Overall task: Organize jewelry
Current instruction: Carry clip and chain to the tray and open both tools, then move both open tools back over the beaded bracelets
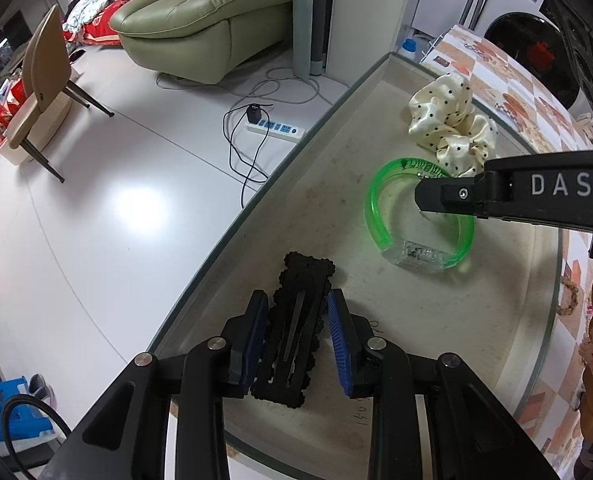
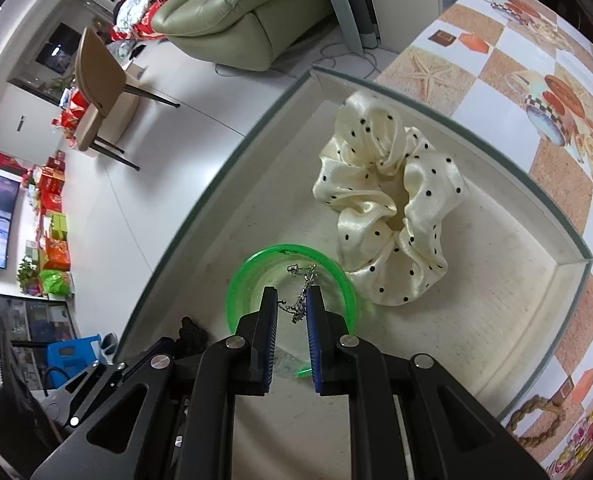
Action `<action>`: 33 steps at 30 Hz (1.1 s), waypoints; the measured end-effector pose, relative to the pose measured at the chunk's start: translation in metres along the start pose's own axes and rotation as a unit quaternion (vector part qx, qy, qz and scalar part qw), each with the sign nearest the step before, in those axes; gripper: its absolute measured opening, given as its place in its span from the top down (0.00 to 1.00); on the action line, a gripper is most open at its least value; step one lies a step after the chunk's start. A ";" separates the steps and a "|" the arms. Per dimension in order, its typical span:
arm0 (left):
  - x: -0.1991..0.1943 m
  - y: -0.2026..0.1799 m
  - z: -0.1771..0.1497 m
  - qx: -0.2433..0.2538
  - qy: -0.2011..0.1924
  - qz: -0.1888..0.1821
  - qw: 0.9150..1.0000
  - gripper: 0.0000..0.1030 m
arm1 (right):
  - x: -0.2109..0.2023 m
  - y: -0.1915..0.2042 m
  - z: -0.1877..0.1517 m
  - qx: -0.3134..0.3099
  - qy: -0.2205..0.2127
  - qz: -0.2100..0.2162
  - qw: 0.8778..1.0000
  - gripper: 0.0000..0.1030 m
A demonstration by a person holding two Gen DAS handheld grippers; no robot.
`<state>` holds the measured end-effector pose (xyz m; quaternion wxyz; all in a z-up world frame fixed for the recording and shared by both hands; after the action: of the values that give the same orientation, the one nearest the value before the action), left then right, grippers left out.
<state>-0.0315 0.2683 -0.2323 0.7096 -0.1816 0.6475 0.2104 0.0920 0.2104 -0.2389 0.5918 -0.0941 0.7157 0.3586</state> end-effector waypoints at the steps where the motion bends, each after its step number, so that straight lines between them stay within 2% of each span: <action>1: 0.000 -0.001 0.000 0.001 0.000 0.002 1.000 0.66 | 0.002 -0.001 0.000 0.001 0.002 -0.001 1.000 0.85; 4: 0.000 -0.003 0.000 0.010 0.000 0.012 1.000 0.66 | 0.006 -0.001 -0.001 0.004 0.004 -0.001 1.000 0.85; 5: 0.000 -0.004 0.000 0.012 -0.001 0.016 1.000 0.61 | 0.006 -0.001 0.000 0.004 0.004 -0.001 1.000 0.85; 6: -0.001 -0.004 0.000 0.013 -0.002 0.020 1.000 0.40 | 0.006 -0.004 -0.001 0.004 0.004 0.000 1.000 0.84; 7: -0.002 -0.004 0.000 0.012 -0.006 0.023 1.000 0.31 | 0.005 -0.004 -0.001 0.005 0.004 0.001 1.000 0.84; 8: -0.006 -0.004 0.001 0.010 -0.017 0.027 0.999 0.26 | 0.005 -0.005 -0.002 0.007 0.005 0.004 1.000 0.84; 10: -0.009 -0.004 0.001 0.011 -0.021 0.027 0.999 0.26 | 0.002 -0.005 -0.002 0.010 0.004 0.017 1.000 0.80; 12: -0.010 -0.004 0.002 0.013 -0.018 0.026 0.999 0.26 | -0.004 -0.008 -0.003 0.013 -0.003 0.028 1.000 0.65; 13: -0.011 -0.004 0.003 0.014 -0.018 0.027 0.999 0.26 | -0.008 -0.010 -0.003 0.015 -0.007 0.032 0.999 0.63; 19: -0.018 -0.007 0.001 0.020 -0.016 0.029 0.999 0.25 | -0.042 -0.021 -0.012 0.033 -0.041 0.071 0.996 0.54; 26: -0.023 -0.022 -0.003 0.041 -0.018 0.035 0.998 0.25 | -0.075 -0.046 -0.040 0.066 -0.068 0.084 0.992 0.45; 27: -0.025 -0.026 -0.003 0.046 -0.017 0.034 0.998 0.24 | -0.079 -0.051 -0.045 0.072 -0.072 0.084 0.991 0.44; 28: -0.026 -0.029 -0.004 0.051 -0.016 0.033 0.998 0.17 | -0.083 -0.055 -0.049 0.079 -0.076 0.085 0.990 0.44; 29: -0.028 -0.034 -0.005 0.057 -0.017 0.033 0.998 0.00 | -0.088 -0.060 -0.055 0.087 -0.079 0.085 0.989 0.43; 33: -0.034 -0.055 -0.007 0.089 -0.026 0.039 0.995 0.00 | -0.105 -0.086 -0.078 0.116 -0.099 0.088 0.984 0.33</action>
<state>-0.0107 0.2160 -0.2004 0.7310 -0.0872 0.6513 0.1838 0.1085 0.0691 -0.1739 0.6325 0.0745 0.6963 0.3311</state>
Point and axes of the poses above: each gripper's, at about its wrist camera, not at the fingertips, and x roughly the way its jaws point, y to its left, z to its top, the point moved 4 cm from there along x, roughly the way its jaws point, and after that the axes turned 12 degrees about y, right-handed, at the moved point
